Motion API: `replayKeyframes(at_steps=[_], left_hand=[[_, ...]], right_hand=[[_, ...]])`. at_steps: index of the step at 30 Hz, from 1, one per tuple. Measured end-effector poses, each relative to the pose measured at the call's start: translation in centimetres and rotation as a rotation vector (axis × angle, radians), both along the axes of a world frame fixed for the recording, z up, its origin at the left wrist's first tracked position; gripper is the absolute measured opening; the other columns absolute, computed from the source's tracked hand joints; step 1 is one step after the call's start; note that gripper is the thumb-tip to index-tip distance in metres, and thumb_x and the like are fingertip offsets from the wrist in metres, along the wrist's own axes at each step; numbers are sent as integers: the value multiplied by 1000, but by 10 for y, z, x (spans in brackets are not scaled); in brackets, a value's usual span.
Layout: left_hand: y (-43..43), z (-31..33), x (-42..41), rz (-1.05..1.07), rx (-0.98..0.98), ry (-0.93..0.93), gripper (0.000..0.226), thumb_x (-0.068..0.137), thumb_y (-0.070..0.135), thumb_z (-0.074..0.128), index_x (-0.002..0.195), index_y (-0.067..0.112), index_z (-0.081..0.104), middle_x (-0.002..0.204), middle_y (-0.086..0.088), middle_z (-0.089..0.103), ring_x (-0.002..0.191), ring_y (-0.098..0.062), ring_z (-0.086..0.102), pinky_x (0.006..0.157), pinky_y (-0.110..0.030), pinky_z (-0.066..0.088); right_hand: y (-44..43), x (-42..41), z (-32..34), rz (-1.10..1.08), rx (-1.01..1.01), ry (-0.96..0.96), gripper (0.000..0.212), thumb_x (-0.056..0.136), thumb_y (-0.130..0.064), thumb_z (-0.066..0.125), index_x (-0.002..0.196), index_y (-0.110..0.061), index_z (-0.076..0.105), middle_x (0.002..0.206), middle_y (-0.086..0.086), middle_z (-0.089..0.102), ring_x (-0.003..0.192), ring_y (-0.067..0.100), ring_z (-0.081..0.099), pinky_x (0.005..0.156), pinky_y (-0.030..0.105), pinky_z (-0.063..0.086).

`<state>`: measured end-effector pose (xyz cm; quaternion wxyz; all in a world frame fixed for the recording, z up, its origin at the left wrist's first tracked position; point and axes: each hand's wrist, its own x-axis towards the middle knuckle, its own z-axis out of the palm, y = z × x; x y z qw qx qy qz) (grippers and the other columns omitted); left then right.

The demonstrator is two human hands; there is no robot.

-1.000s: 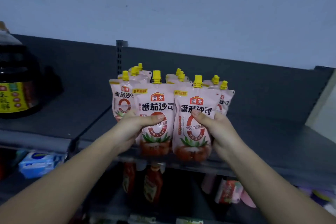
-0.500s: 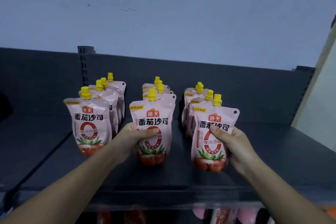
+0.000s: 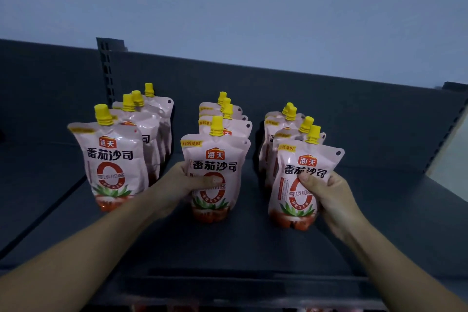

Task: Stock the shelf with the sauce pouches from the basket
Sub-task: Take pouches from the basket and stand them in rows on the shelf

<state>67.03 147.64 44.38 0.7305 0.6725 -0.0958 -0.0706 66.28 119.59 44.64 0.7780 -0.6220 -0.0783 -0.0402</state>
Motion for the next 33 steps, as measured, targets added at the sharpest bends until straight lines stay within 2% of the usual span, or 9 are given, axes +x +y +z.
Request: replayKeyframes(at_steps=[5, 10, 13, 15, 19, 24, 29, 31, 33], left_hand=[[11, -5, -6, -30, 177, -1, 46, 55, 14, 77, 97, 28, 64, 91, 16, 75, 85, 1, 70, 63, -12, 54], [17, -9, -18, 39, 247, -64, 50, 56, 9, 79, 97, 31, 63, 88, 24, 73, 83, 6, 68, 61, -8, 52], [14, -9, -21, 126, 290, -146, 50, 56, 9, 80, 99, 30, 65, 93, 21, 73, 88, 3, 68, 64, -9, 53], [13, -9, -20, 188, 336, -178, 48, 62, 5, 80, 100, 29, 65, 97, 17, 74, 91, 1, 68, 68, -13, 55], [8, -11, -16, 300, 370, -230, 46, 66, -1, 79, 100, 26, 65, 98, 11, 74, 93, -3, 68, 79, -19, 54], [3, -9, -20, 293, 364, -241, 44, 67, -3, 78, 99, 25, 65, 92, 23, 73, 88, 6, 67, 67, -7, 52], [-3, -11, -22, 281, 328, -246, 42, 68, -6, 76, 98, 21, 66, 92, 16, 75, 88, 1, 69, 67, -9, 52], [-6, -12, -20, 303, 331, -249, 42, 68, -6, 76, 101, 18, 67, 93, 9, 75, 90, -3, 69, 71, -13, 55], [-8, -11, -17, 322, 350, -257, 42, 68, -4, 77, 101, 21, 66, 99, 8, 72, 91, -1, 68, 74, -12, 54]], right_hand=[[-14, 4, 1, 131, -142, 0, 20, 66, -17, 70, 85, -11, 75, 92, 15, 75, 81, 28, 73, 62, 30, 59], [-34, -2, 2, 241, -320, -2, 33, 60, -12, 75, 93, -15, 72, 94, 4, 76, 85, 17, 73, 64, 18, 56], [-41, -4, 2, 237, -441, -30, 40, 62, -4, 77, 99, -16, 68, 93, 1, 76, 83, 13, 73, 65, 15, 54], [-42, -2, 2, 232, -487, -42, 39, 67, 3, 75, 99, -18, 68, 93, -1, 76, 84, 13, 72, 66, 16, 54], [-42, 3, 4, 203, -560, -49, 37, 68, 0, 76, 97, -20, 68, 91, 3, 76, 84, 18, 73, 73, 26, 58], [-43, 7, 4, 201, -581, -43, 38, 70, 1, 75, 96, -25, 66, 87, -7, 76, 83, 9, 72, 64, 16, 55], [-44, 9, 3, 187, -656, -61, 39, 71, -5, 77, 98, -29, 65, 95, 0, 75, 89, 17, 70, 78, 28, 57], [-45, 10, 4, 196, -668, -65, 38, 71, -6, 77, 98, -30, 65, 95, -1, 75, 91, 17, 69, 78, 27, 58], [-45, 12, 5, 207, -669, -65, 37, 71, -7, 77, 97, -31, 65, 95, -1, 74, 91, 18, 69, 78, 28, 58]])
